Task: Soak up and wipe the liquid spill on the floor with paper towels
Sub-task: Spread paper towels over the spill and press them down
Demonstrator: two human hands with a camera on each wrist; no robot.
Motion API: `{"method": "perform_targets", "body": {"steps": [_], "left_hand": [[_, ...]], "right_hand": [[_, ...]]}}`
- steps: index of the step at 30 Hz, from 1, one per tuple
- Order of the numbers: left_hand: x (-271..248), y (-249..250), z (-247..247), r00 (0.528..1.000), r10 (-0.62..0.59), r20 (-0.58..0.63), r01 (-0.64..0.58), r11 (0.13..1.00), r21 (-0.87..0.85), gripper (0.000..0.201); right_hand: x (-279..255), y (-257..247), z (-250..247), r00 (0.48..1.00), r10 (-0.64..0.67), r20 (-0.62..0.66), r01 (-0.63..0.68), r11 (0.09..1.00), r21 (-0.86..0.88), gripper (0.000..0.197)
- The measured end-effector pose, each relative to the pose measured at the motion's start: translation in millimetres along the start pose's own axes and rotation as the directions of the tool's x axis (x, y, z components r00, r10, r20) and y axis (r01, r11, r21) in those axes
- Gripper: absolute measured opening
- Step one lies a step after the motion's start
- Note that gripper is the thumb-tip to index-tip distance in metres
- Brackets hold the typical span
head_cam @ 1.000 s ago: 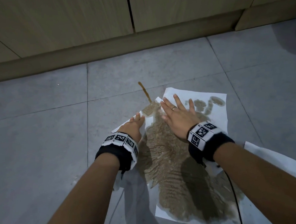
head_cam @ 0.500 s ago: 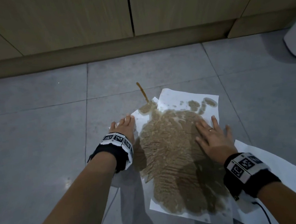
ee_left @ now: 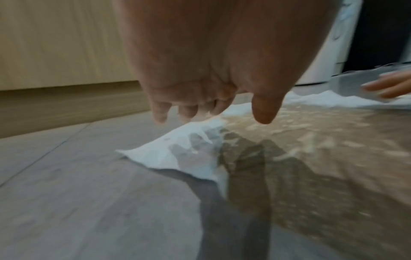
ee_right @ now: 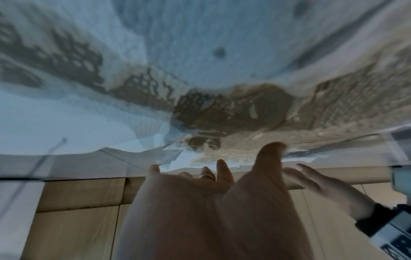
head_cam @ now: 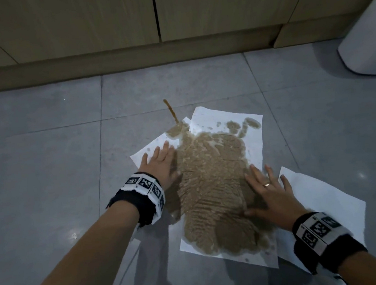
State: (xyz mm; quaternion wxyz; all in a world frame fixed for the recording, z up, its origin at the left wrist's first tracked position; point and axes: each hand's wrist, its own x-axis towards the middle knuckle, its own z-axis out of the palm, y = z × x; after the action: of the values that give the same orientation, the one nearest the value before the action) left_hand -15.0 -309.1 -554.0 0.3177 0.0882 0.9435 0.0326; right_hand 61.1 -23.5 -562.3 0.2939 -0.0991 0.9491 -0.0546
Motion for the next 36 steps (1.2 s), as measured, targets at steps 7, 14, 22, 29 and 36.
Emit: {"method": "perform_targets", "body": {"steps": [7, 14, 22, 29, 36], "left_hand": [[-49.4, 53.0, 37.8, 0.945, 0.322, 0.053, -0.325, 0.944, 0.064, 0.074], [-64.8, 97.7, 75.3, 0.859, 0.501, 0.105, -0.512, 0.848, 0.138, 0.059], [-71.7, 117.4, 99.7, 0.731, 0.675, 0.099, -0.658, 0.659, 0.365, 0.040], [-69.8, 121.7, 108.7, 0.733, 0.653, 0.192, -0.664, 0.623, 0.414, 0.034], [-71.9, 133.8, 93.1, 0.706, 0.647, 0.286, -0.691, 0.544, 0.475, 0.041]], "right_hand": [[-9.8, 1.6, 10.8, 0.994, 0.037, 0.100, -0.036, 0.999, -0.014, 0.127], [-18.0, 3.8, 9.6, 0.993, 0.058, 0.100, -0.055, 0.998, -0.041, 0.129], [-26.8, 11.0, 14.3, 0.985, 0.130, 0.111, -0.117, 0.987, -0.113, 0.134], [-24.6, 18.7, 14.8, 0.987, 0.142, 0.075, -0.133, 0.985, -0.113, 0.136], [-18.8, 18.4, 10.9, 0.989, 0.143, 0.042, -0.139, 0.987, -0.075, 0.137]]}}
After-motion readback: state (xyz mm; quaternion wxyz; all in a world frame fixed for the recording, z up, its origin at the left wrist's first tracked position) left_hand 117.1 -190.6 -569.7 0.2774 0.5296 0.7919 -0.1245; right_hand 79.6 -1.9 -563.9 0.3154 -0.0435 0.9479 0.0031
